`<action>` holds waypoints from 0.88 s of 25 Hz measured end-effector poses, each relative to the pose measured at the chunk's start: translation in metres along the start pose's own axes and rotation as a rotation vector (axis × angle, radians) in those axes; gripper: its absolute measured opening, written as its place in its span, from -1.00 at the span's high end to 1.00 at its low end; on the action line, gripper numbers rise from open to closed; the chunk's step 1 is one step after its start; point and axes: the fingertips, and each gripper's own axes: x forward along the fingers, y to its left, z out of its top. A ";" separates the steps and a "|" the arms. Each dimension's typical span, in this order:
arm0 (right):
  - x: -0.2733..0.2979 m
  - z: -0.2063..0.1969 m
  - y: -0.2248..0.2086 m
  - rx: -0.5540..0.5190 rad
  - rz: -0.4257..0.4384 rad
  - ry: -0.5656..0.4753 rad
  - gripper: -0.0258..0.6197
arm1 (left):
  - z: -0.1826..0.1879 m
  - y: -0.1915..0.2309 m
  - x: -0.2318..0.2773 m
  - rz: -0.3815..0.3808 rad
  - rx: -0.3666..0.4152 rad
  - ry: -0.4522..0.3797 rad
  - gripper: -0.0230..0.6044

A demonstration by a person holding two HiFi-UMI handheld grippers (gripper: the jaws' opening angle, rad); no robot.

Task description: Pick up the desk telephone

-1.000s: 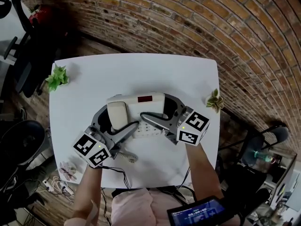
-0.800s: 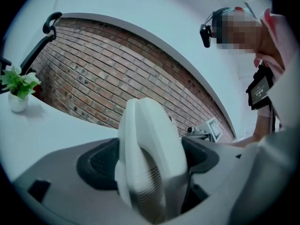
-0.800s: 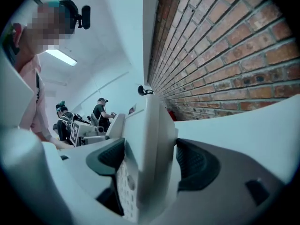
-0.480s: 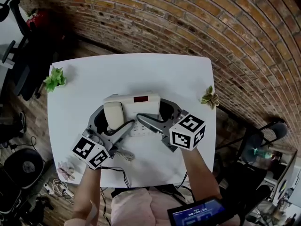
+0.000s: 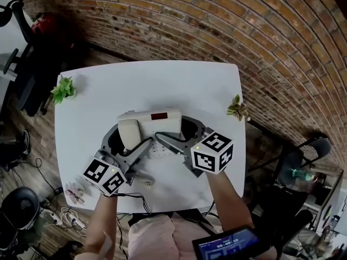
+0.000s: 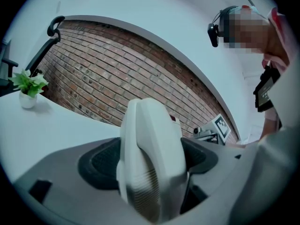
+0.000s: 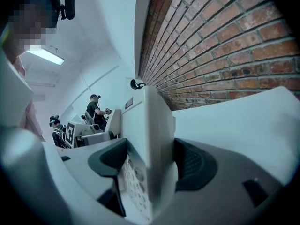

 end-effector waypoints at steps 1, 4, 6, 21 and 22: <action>-0.002 0.000 0.002 0.001 0.001 -0.002 -0.07 | 0.001 -0.002 -0.002 0.002 -0.005 -0.006 -0.38; -0.011 0.004 0.009 0.000 0.009 -0.013 -0.07 | 0.008 -0.012 -0.006 0.009 0.004 -0.017 -0.37; -0.018 0.009 0.016 -0.007 0.012 -0.023 -0.07 | 0.014 -0.021 -0.009 0.012 0.018 -0.018 -0.37; -0.091 0.052 0.090 -0.109 0.024 -0.097 -0.07 | 0.072 -0.108 -0.053 0.015 0.115 -0.082 -0.36; -0.097 0.055 0.095 -0.115 0.024 -0.104 -0.07 | 0.076 -0.114 -0.055 0.015 0.120 -0.085 -0.36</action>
